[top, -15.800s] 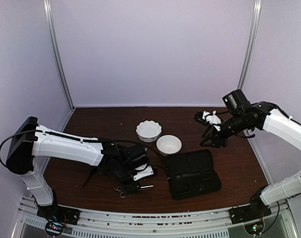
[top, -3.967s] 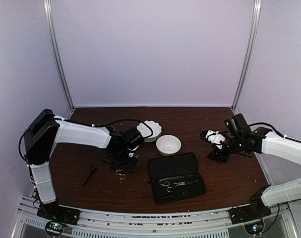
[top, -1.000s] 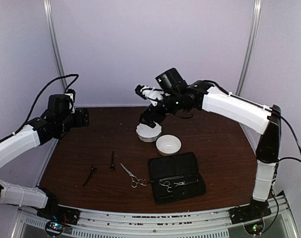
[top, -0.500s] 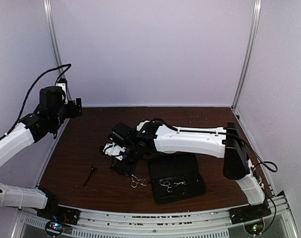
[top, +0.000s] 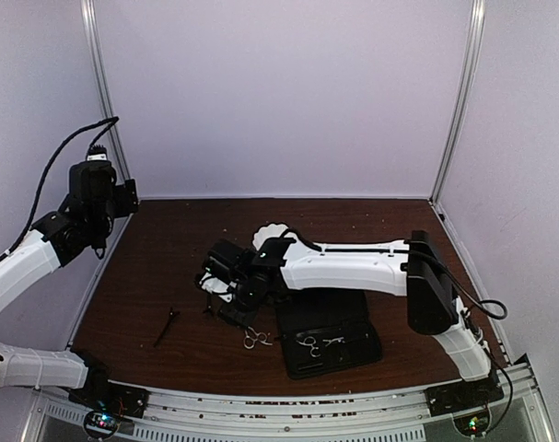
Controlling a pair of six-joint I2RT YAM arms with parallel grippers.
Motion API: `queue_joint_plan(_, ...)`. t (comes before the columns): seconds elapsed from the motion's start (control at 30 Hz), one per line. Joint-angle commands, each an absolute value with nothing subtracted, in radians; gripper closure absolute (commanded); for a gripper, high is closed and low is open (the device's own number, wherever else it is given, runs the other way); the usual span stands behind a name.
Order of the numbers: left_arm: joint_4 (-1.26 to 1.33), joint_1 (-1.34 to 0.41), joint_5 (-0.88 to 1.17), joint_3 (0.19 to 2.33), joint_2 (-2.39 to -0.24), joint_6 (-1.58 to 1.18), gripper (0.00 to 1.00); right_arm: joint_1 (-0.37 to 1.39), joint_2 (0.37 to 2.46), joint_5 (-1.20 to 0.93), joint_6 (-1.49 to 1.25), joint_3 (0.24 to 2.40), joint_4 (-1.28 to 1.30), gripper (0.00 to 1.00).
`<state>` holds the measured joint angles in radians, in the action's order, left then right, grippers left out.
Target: Sort the hair-cutting tools
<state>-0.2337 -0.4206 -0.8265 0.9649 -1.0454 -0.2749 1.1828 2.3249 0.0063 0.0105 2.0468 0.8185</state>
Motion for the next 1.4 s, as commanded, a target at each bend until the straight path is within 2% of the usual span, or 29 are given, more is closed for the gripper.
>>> queue_joint_plan(0.0,-0.222,-0.419,-0.790,0.993,-1.070,-0.203,0.02,1.178,2.371,0.046,-0.045,2.059,0.810,0.45)
queue_joint_plan(0.5,-0.174,-0.419,-0.547,0.969,-1.024,-0.164,0.05,1.140,2.425,-0.026,-0.083,2.087,0.812,0.50)
queue_joint_plan(0.83,-0.195,-0.420,-0.583,0.983,-1.029,-0.167,0.05,1.137,2.446,-0.074,-0.090,2.071,0.813,0.57)
queue_joint_plan(1.17,-0.207,-0.420,-0.667,0.991,-1.014,-0.159,0.02,1.150,2.423,-0.165,-0.093,1.965,0.800,0.67)
queue_joint_plan(1.27,-0.207,-0.419,-0.667,0.991,-1.012,-0.156,0.02,1.160,2.409,-0.247,-0.064,1.936,0.786,0.75)
queue_joint_plan(1.37,-0.212,-0.419,-0.651,0.995,-1.012,-0.155,0.02,1.181,2.412,-0.293,-0.020,1.944,0.797,0.77)
